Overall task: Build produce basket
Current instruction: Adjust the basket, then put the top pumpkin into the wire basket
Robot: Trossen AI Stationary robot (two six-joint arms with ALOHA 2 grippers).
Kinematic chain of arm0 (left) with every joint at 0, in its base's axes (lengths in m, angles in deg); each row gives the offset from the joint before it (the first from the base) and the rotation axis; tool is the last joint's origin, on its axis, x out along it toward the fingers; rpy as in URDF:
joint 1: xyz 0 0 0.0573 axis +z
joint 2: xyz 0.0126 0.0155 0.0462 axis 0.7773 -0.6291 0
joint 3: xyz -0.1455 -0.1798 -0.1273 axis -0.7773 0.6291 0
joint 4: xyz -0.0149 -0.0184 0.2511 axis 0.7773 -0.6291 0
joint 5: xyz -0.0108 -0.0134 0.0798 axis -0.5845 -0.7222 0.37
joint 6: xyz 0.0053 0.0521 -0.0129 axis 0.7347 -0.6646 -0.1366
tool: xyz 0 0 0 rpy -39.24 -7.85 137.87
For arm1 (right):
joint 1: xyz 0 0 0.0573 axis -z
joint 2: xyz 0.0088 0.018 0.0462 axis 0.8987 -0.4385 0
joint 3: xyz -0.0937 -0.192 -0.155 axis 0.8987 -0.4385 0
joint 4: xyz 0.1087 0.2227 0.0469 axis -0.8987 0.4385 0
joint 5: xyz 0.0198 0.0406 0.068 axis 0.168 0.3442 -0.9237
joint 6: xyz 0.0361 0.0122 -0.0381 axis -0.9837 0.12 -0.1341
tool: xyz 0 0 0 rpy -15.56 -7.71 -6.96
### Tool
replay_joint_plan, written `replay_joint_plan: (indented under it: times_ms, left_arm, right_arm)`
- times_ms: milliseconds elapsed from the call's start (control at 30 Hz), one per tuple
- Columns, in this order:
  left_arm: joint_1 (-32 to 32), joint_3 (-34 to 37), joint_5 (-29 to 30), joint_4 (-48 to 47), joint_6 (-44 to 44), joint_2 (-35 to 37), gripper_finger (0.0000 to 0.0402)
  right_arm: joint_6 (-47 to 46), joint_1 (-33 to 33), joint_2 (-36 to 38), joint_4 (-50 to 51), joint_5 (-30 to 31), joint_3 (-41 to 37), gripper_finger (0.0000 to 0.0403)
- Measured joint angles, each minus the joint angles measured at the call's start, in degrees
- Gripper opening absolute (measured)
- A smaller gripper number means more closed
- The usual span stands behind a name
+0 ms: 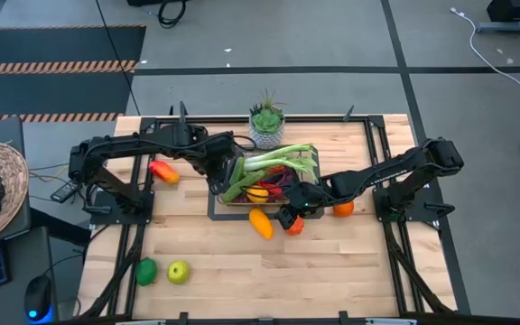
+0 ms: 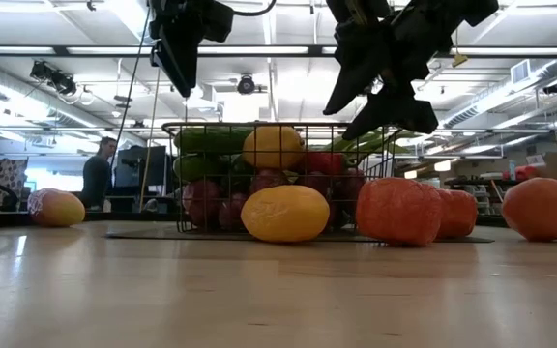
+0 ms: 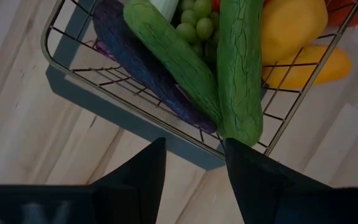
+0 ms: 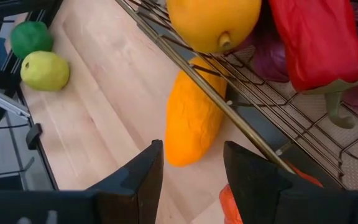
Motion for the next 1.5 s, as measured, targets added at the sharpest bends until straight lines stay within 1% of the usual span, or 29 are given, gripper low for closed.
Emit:
replay_joint_plan:
  times_ms: [333,433,633,733,800,833,933,967,1033,1100,1233,1367,1433,1500]
  left_arm:
    - [0.0,0.0,0.0,0.0,0.0,0.0,0.0172]
    - [-0.2,0.0,0.0,0.0,0.0,0.0,0.0172]
    - [-3.7,0.0,-0.6,1.9,-0.4,0.8,0.0172]
    - [-5.6,0.0,-0.5,1.5,1.1,1.0,0.0172]
    - [-6.4,0.0,1.0,0.0,2.1,1.0,0.0172]
    - [-6.7,0.0,2.6,-1.2,2.7,1.0,0.0172]
    - [-6.9,0.0,9.5,-6.3,3.3,1.0,0.0172]
    - [-6.5,0.0,10.8,-7.7,3.3,1.0,0.0172]
    - [-5.2,0.0,11.4,-8.9,3.2,1.5,0.0172]
    - [-4.0,0.0,11.0,-9.3,3.0,2.5,0.0172]
    - [-1.3,1.7,7.0,-6.6,2.7,5.6,0.0172]
    - [1.4,7.8,3.0,-1.6,3.0,10.6,0.0171]
    - [2.7,11.6,1.5,0.6,3.0,13.0,0.0171]
    - [3.7,15.1,0.3,2.0,4.1,15.2,0.0171]
  right_arm:
    - [0.0,0.1,0.0,0.1,0.1,0.0,0.0176]
    - [0.0,0.1,0.1,-0.9,-1.1,0.0,0.0176]
    - [-1.1,-1.1,2.8,-0.9,-2.6,0.0,0.0176]
    - [-1.2,-2.3,5.0,0.3,-2.6,0.0,0.0176]
    - [-1.7,-3.3,6.6,1.9,-2.5,0.0,0.0176]
    - [-2.0,-3.9,7.3,3.4,-2.2,0.0,0.0176]
    - [-2.6,-5.8,9.1,8.5,-1.4,0.0,0.0176]
    - [-3.0,-6.3,9.7,10.6,-1.2,0.0,0.0176]
    - [-4.0,-7.2,10.7,14.1,-0.7,0.0,0.0176]
    - [-5.1,-8.0,11.5,17.5,0.1,0.0,0.0176]
    - [-10.5,-9.0,13.3,24.7,1.2,0.0,0.0176]
    - [-17.4,-9.7,14.4,34.0,2.1,0.0,0.0176]
    - [-17.8,-9.9,14.7,37.5,2.9,0.0,0.0176]
    - [-15.5,-9.8,14.8,38.5,3.5,0.0,0.0176]
